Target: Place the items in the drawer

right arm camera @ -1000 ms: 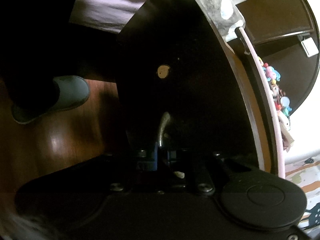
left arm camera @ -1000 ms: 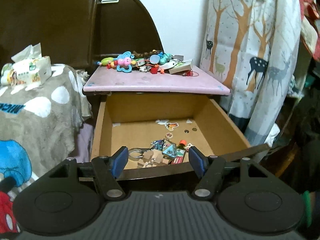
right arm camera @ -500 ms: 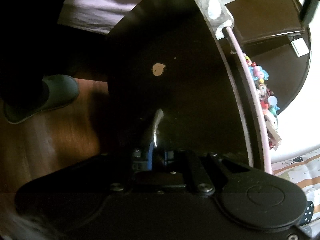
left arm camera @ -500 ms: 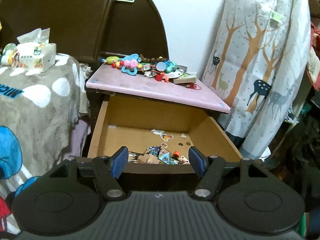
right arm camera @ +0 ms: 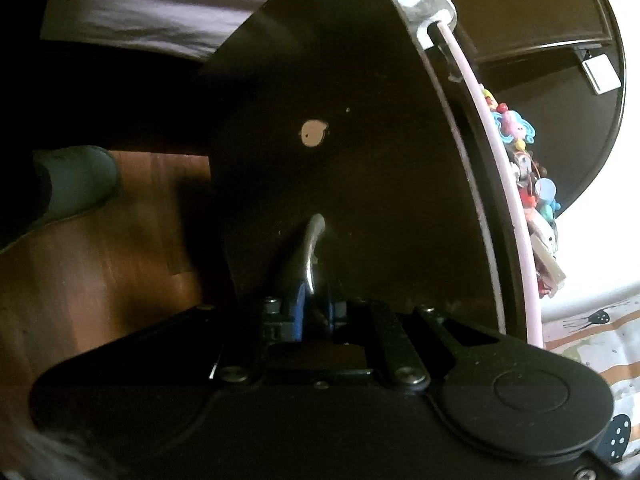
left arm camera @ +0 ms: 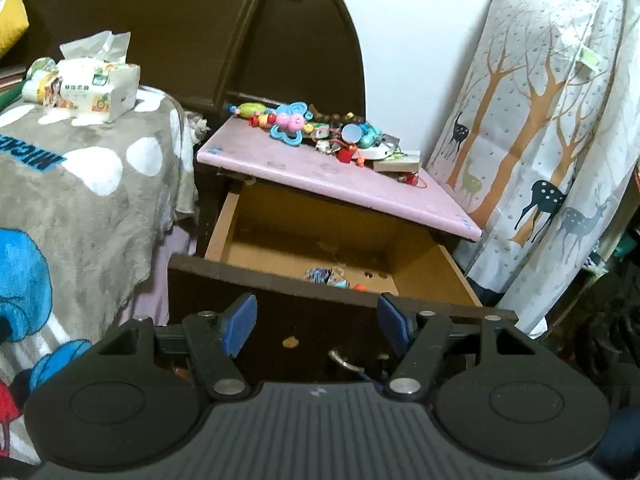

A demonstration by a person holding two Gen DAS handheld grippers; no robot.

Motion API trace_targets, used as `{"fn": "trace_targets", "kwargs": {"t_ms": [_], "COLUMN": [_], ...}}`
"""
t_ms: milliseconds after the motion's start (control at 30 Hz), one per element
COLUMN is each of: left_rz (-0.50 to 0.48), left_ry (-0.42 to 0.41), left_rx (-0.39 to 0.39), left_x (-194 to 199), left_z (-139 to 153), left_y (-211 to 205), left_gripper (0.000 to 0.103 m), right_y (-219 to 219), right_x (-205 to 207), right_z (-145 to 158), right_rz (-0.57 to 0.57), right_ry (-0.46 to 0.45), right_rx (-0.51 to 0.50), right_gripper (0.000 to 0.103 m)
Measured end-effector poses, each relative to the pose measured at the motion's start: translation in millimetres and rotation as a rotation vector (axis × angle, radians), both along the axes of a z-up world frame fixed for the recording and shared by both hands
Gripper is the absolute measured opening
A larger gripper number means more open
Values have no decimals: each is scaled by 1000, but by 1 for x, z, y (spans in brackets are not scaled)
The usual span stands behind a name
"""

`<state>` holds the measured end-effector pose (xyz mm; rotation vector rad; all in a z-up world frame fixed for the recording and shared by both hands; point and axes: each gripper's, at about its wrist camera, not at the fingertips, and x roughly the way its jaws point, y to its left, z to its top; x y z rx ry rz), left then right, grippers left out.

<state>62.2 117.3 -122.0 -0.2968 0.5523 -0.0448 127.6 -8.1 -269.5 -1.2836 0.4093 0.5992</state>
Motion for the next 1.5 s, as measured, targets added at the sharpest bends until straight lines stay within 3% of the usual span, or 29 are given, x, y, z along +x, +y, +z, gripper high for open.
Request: {"fn": "trace_targets", "kwargs": {"t_ms": [767, 1100, 1500], "left_rz": [22, 49, 36], "left_ry": [60, 54, 43], "left_rx": [40, 68, 83], "left_x": [13, 19, 42], "left_z": [-10, -11, -17], "left_y": [3, 6, 12], "left_gripper": [66, 66, 66], "right_y": [18, 11, 16], "right_x": [97, 107, 162], "right_z": [-4, -16, -17], "right_rz": [-85, -4, -21], "right_ry": [-22, -67, -39], "right_rx": [14, 2, 7], "right_gripper": [3, 4, 4]}}
